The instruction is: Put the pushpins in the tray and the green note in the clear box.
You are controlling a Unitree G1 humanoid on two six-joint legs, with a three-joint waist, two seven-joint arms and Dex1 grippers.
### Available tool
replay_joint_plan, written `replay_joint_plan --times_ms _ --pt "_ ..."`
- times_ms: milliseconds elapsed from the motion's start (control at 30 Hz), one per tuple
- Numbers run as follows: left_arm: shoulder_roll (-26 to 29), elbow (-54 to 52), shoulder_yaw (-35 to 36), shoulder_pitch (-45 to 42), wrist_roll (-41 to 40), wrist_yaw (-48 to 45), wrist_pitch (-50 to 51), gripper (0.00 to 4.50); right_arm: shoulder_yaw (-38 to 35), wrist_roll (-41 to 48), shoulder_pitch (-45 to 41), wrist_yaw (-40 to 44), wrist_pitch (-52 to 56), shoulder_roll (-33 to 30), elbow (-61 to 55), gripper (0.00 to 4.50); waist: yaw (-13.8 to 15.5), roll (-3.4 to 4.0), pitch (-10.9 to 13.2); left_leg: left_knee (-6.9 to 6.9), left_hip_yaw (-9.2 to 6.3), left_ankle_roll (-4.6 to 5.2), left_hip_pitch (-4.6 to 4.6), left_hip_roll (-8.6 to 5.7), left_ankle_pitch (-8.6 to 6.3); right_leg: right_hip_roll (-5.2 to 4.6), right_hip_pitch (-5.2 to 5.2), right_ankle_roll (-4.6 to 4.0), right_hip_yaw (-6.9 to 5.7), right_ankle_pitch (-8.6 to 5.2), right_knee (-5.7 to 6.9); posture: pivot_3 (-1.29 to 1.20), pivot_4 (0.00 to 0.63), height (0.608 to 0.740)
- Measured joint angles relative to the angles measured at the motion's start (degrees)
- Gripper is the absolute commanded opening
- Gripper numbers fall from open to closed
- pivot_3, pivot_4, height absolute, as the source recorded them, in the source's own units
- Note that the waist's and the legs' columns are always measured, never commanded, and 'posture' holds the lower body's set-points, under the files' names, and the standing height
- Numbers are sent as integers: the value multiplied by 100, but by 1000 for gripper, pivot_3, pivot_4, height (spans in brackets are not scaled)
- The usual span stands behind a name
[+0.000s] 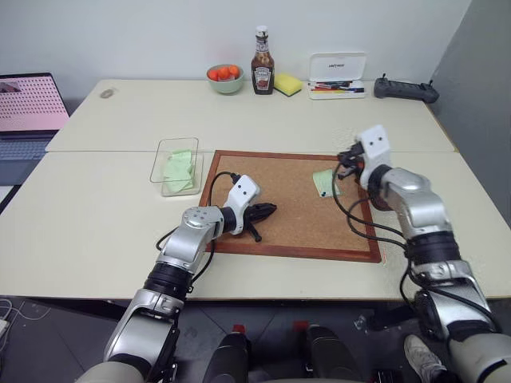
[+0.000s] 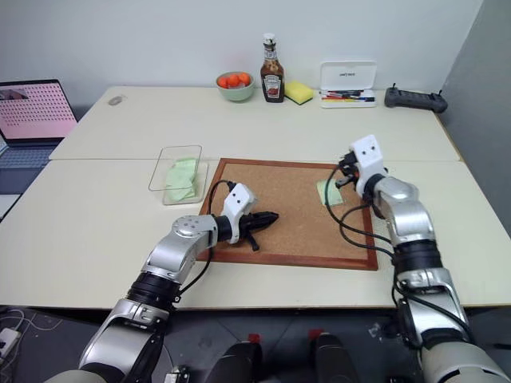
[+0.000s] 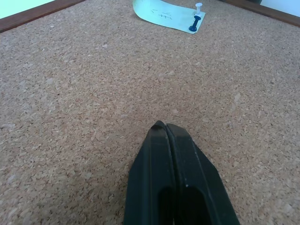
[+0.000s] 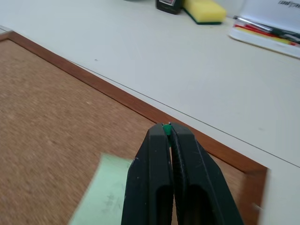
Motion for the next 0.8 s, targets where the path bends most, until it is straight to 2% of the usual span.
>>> replay_joint_plan --times_ms 167,300,433,600,767,800 --pt "8 34 -11 -15 29 -12 -2 0 29 -415 840 167 83 -1051 -649 33 4 1 -2 0 5 0 -1 -2 0 -1 1 2 2 0 -5 0 150 740" --pt "-2 66 -8 -28 75 -25 -19 0 273 -812 1227 234 -69 -1457 -703 33 1 8 -7 1 7 0 4 -2 0 0 7 6 4 2 -5 0 150 740" --pt "-7 86 -8 -34 81 -62 -38 0 368 -1005 1323 226 -169 -1543 -632 33 2 7 -7 3 10 1 4 -1 0 -1 8 8 6 4 -5 0 150 740" --pt "-19 92 -24 -43 119 -105 -100 0 376 -1010 1322 225 -203 -1530 -492 796 4 7 -7 3 9 0 0 -1 0 -1 8 9 5 4 -12 0 150 740" --pt "-20 90 -40 -44 179 -107 -117 0 413 -1046 1321 222 -204 -1526 -295 1781 4 6 -7 2 9 0 -1 -1 0 -1 8 10 4 5 -16 0 150 740" --pt "-19 89 -40 -44 181 -108 -118 0 412 -1051 1320 216 -206 -1526 -277 2103 4 7 -7 2 9 0 -1 -1 0 -1 8 10 5 4 -16 0 150 740"
